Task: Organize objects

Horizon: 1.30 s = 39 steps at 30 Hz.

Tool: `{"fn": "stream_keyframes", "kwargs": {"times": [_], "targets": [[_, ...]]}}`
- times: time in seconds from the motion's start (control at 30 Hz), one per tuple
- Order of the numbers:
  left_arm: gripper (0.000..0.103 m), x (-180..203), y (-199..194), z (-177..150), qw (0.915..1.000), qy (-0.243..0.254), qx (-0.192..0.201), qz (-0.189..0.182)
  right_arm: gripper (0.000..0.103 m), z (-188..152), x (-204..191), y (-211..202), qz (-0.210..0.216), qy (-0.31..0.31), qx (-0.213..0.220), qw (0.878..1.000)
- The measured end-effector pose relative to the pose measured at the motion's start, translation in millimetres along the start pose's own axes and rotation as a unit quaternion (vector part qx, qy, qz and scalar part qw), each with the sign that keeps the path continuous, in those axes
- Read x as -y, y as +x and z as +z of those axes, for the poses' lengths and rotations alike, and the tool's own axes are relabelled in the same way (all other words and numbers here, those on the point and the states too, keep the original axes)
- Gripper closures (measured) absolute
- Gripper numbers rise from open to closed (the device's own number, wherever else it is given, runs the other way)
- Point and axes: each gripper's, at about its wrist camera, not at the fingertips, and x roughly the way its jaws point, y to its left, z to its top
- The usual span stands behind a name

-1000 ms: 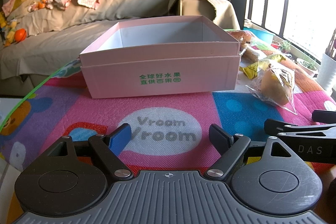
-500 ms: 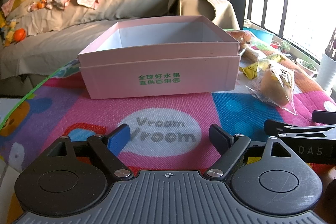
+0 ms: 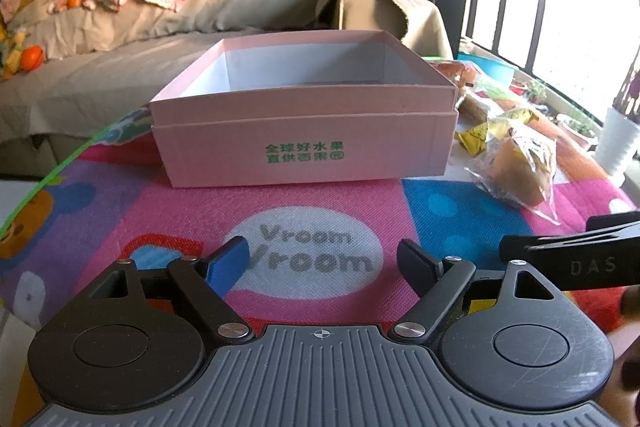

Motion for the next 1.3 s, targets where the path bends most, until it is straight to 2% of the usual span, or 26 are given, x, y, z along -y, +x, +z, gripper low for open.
{"fn": "stream_keyframes", "kwargs": {"times": [0.07, 0.13, 0.3, 0.4, 0.5, 0.57, 0.67, 0.73, 0.8, 0.83, 0.87, 0.9, 1.0, 1.1, 1.2, 1.23, 1.3], "targets": [[0.026, -7.3, -2.8, 4.9, 0.9999, -0.009, -0.007, -0.008, 0.0, 0.6, -1.6, 0.1, -0.002, -0.006, -0.004, 1.0], [0.026, -17.8, -7.9, 13.8, 0.9998, -0.018, -0.001, -0.01, 0.0, 2.2, -0.4, -1.3, 0.001, -0.005, -0.011, 1.0], [0.026, -56.9, -32.6, 60.8, 0.996, -0.047, 0.075, 0.011, 0.0, 6.1, 0.4, 2.2, 0.003, -0.004, -0.024, 1.0], [0.026, -81.2, -25.5, 91.7, 0.9932, -0.05, 0.096, 0.042, 0.0, 5.5, 1.4, 2.4, 0.009, -0.011, -0.023, 1.0], [0.026, -100.4, 6.5, 111.5, 0.996, -0.043, 0.056, 0.055, 0.0, 9.1, 4.1, -0.3, 0.029, -0.026, -0.026, 0.999], [0.026, -107.2, 31.4, 114.8, 0.9978, -0.04, 0.015, 0.05, 0.0, 12.7, 7.5, -13.1, 0.038, -0.029, 0.009, 0.999], [0.028, -112.9, 55.5, 112.3, 0.9979, -0.048, -0.013, 0.041, 0.0, 21.4, 6.2, -33.5, 0.011, -0.074, 0.081, 0.994], [0.035, -116.7, 64.2, 111.6, 0.9975, -0.06, -0.024, 0.029, 0.0, 26.4, 5.9, -36.0, -0.001, -0.101, 0.102, 0.99], [0.058, -117.8, 73.0, 110.6, 0.997, -0.066, -0.035, 0.021, 0.0, 32.8, 9.4, -27.6, 0.006, -0.104, 0.093, 0.99], [0.065, -116.8, 74.4, 108.0, 0.9969, -0.064, -0.039, 0.023, 0.0, 35.1, 12.0, -21.9, 0.015, -0.094, 0.084, 0.992], [0.078, -115.9, 76.9, 106.0, 0.9968, -0.059, -0.045, 0.029, 0.0, 37.0, 14.0, -17.8, 0.021, -0.083, 0.079, 0.993], [0.083, -116.0, 80.7, 104.5, 0.9967, -0.053, -0.054, 0.031, 0.0, 38.0, 16.7, -13.9, 0.027, -0.069, 0.075, 0.994], [0.089, -117.9, 80.8, 99.8, 0.9971, -0.045, -0.058, 0.019, 0.0, 47.3, 23.8, 4.2, 0.042, -0.009, 0.055, 0.998], [0.092, -120.8, 72.2, 98.0, 0.9966, -0.05, -0.053, 0.037, 0.0, 50.4, 29.5, 26.4, 0.05, 0.049, 0.018, 0.997], [0.093, -123.7, 60.2, 96.4, 0.9958, -0.057, -0.041, 0.058, 0.0, 49.2, 35.7, 36.7, 0.068, 0.095, 0.005, 0.993], [0.093, -124.0, 58.1, 97.2, 0.996, -0.057, -0.04, 0.057, 0.002, 49.1, 35.9, 38.3, 0.069, 0.099, 0.004, 0.993], [0.093, -123.2, 54.1, 98.2, 0.9964, -0.053, -0.038, 0.055, 0.014, 50.1, 33.0, 37.2, 0.068, 0.088, 0.002, 0.994]]}}
